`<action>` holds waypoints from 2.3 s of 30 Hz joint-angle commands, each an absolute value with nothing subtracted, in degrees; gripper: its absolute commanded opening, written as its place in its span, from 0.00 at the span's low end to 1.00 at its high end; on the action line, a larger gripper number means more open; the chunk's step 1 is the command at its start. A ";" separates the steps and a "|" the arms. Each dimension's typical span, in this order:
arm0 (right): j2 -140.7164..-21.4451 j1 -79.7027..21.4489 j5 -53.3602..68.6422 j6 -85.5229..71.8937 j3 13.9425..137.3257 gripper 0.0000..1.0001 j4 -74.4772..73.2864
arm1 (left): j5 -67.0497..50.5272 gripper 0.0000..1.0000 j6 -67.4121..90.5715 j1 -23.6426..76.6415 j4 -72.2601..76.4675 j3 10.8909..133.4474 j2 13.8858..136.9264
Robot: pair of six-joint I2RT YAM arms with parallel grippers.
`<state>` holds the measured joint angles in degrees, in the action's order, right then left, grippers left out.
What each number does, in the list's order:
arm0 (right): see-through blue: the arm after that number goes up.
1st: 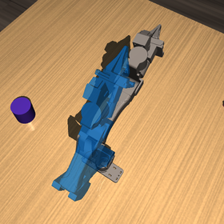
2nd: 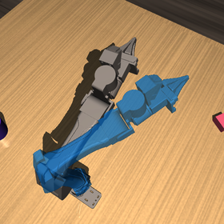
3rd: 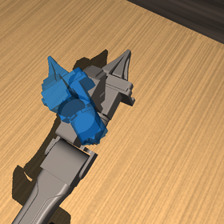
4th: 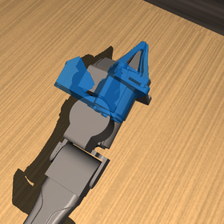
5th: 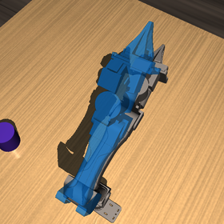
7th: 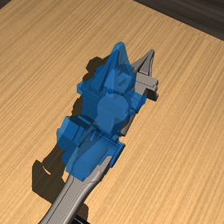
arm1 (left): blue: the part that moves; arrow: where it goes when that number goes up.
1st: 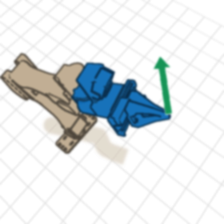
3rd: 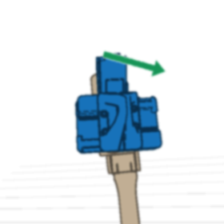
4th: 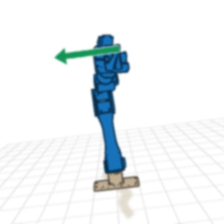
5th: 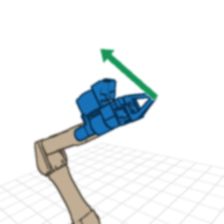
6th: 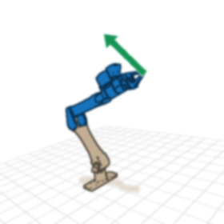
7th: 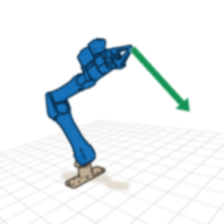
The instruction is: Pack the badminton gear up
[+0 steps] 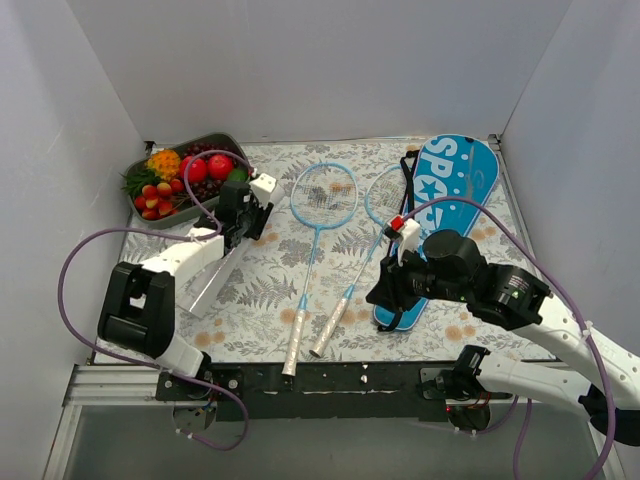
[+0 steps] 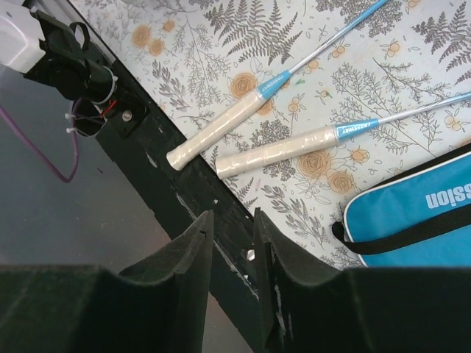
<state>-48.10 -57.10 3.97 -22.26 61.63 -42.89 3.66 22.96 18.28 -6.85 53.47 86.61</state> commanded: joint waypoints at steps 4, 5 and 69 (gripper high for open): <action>-46.32 -56.95 5.36 -22.59 58.89 0.38 -41.57 | 3.95 0.20 22.23 15.56 -6.33 53.26 90.69; -46.14 -56.95 5.36 -22.76 58.80 0.38 -41.75 | 4.13 0.25 22.85 15.30 -6.59 53.52 91.31; -109.59 -28.74 -22.76 -31.11 78.93 0.68 -40.43 | -25.40 0.98 57.92 21.09 -8.26 41.05 60.21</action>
